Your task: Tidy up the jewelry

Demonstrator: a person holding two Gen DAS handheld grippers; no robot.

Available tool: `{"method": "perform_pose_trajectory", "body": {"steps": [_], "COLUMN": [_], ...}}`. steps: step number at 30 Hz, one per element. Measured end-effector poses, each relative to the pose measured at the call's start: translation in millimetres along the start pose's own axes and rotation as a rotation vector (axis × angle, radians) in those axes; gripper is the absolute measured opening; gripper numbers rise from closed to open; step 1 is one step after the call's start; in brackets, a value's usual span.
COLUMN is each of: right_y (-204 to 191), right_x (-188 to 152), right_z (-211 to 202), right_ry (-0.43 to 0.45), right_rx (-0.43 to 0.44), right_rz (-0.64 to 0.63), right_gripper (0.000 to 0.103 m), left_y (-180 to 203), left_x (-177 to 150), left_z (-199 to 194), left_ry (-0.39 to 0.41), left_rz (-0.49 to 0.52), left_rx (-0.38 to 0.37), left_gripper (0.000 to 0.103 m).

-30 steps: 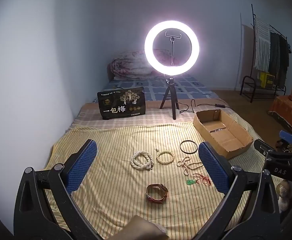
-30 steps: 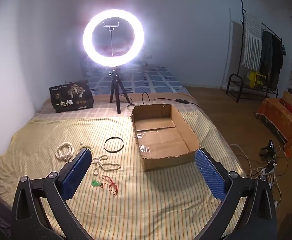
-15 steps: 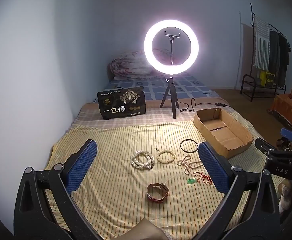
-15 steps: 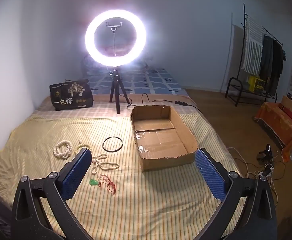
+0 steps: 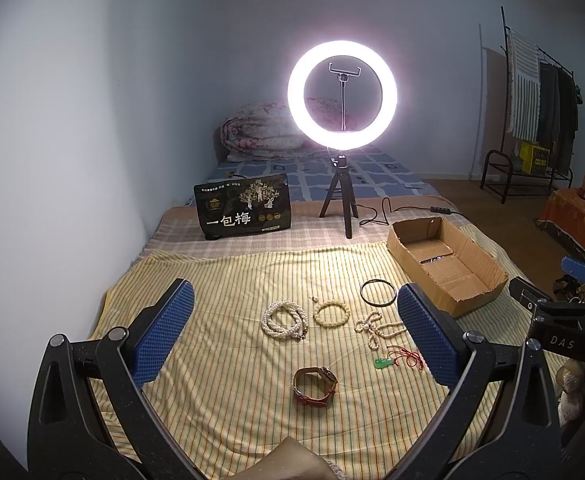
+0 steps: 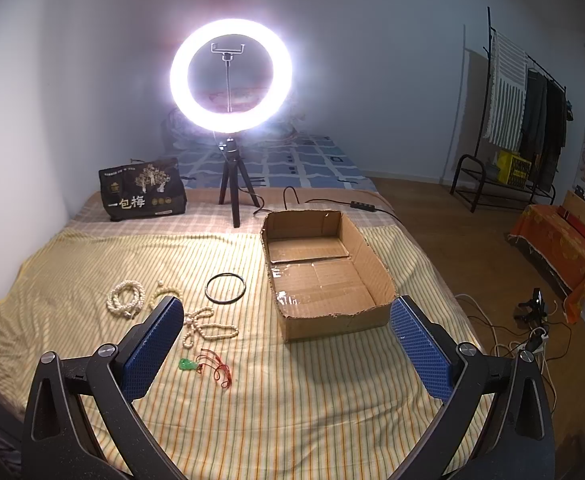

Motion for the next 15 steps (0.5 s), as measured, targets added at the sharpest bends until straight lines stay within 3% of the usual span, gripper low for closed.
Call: {"method": "perform_pose_trajectory", "body": {"steps": [15], "right_y": [0.7], "right_x": [-0.7], "right_z": [0.2], "right_ry": [-0.002], "right_rx": [0.002], "right_rz": [0.001], "right_gripper": [0.103], "left_y": [0.0], "left_x": [1.4], "left_z": [-0.8], "left_ry": [0.002], "left_rz": [0.0], "left_rx": [-0.001], "left_gripper": [0.103]}}
Point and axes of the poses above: each gripper's, at about its wrist camera, not at the fingertips, and z roughly the way its jaws point, y to its right, x to its top, the point moved 1 cm from there along z, roughly the way its jaws point, and after that the axes turned 10 degrees about z, right-handed, at the moved point
